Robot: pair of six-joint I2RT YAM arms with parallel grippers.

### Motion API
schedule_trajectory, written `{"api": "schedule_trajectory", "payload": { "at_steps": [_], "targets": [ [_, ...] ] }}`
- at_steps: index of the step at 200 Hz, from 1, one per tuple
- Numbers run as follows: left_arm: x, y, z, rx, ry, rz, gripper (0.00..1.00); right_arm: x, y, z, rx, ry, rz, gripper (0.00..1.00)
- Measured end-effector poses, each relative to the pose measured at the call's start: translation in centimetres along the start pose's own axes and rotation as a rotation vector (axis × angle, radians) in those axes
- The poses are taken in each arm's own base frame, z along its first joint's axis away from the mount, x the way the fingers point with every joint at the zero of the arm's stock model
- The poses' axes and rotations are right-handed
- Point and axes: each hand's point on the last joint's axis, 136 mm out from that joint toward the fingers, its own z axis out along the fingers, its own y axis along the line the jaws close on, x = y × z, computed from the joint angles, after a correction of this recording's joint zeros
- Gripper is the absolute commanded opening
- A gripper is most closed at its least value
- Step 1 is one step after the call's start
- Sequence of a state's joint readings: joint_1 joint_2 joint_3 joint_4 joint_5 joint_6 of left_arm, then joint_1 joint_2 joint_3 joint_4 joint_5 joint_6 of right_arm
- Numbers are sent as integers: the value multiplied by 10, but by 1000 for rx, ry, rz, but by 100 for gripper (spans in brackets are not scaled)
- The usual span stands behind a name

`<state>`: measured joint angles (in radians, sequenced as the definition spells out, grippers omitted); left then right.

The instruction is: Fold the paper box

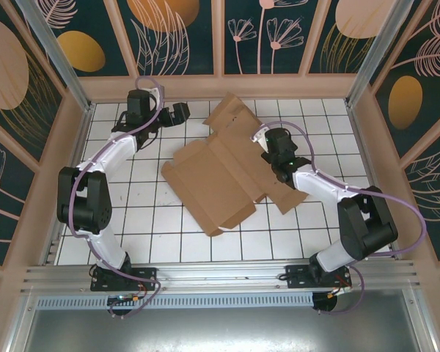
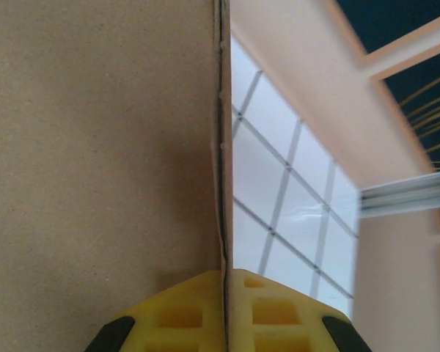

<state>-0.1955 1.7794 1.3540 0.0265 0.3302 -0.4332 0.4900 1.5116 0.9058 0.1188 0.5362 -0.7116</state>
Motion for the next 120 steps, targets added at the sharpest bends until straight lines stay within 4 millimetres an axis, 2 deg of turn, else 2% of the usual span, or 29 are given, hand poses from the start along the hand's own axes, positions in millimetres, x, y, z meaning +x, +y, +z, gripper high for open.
{"api": "schedule_trajectory", "payload": {
  "at_steps": [23,62,104,120],
  "targets": [
    [9,8,1,-19,2,-16,99,-5,-3,-6,99,-21,-63,0],
    [30,26,-2,-85,27,-36,99,-16,11,-20,177,-85,-200,0],
    [7,26,-24,-105,-60,-26,99,-48,15,-37,301,-193,-282,0],
    [-1,24,-32,-101,-95,-21,99,-55,22,-39,360,-225,-335,0]
  ]
}}
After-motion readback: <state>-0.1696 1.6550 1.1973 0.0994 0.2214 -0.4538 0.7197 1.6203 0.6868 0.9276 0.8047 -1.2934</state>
